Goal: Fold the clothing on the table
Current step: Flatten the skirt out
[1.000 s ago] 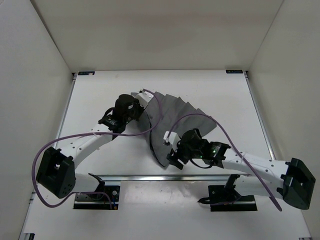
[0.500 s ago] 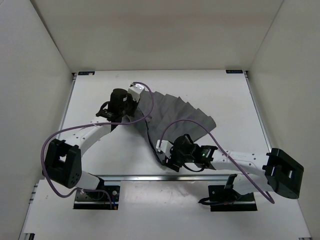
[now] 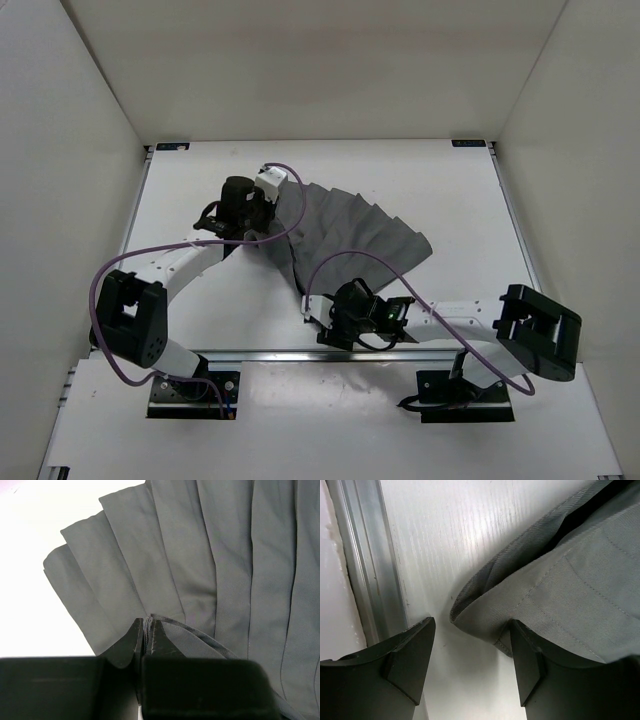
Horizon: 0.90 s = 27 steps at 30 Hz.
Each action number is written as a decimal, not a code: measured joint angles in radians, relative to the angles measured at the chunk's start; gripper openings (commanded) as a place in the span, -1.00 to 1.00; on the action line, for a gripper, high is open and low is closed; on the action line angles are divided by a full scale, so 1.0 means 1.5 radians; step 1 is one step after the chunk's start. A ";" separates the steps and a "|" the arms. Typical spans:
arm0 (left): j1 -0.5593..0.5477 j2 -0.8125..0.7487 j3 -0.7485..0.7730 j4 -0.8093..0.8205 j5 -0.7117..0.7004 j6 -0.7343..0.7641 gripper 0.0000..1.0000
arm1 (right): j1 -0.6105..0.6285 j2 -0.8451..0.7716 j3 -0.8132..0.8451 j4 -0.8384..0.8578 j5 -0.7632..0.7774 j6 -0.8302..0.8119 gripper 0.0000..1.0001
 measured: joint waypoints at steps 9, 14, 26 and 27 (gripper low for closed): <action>0.006 0.000 0.000 0.000 0.007 -0.007 -1.00 | 0.003 0.027 0.000 0.061 0.041 -0.023 0.00; 0.008 0.000 0.000 0.000 0.008 -0.008 -1.00 | 0.004 0.034 0.000 0.100 0.065 -0.030 -1.00; 0.035 -0.038 0.013 -0.029 0.005 -0.052 -1.00 | -0.235 -0.193 0.143 -0.080 -0.019 0.076 -1.00; 0.037 -0.058 0.013 -0.034 0.005 -0.060 -1.00 | -0.275 -0.212 0.185 -0.107 -0.046 0.084 -1.00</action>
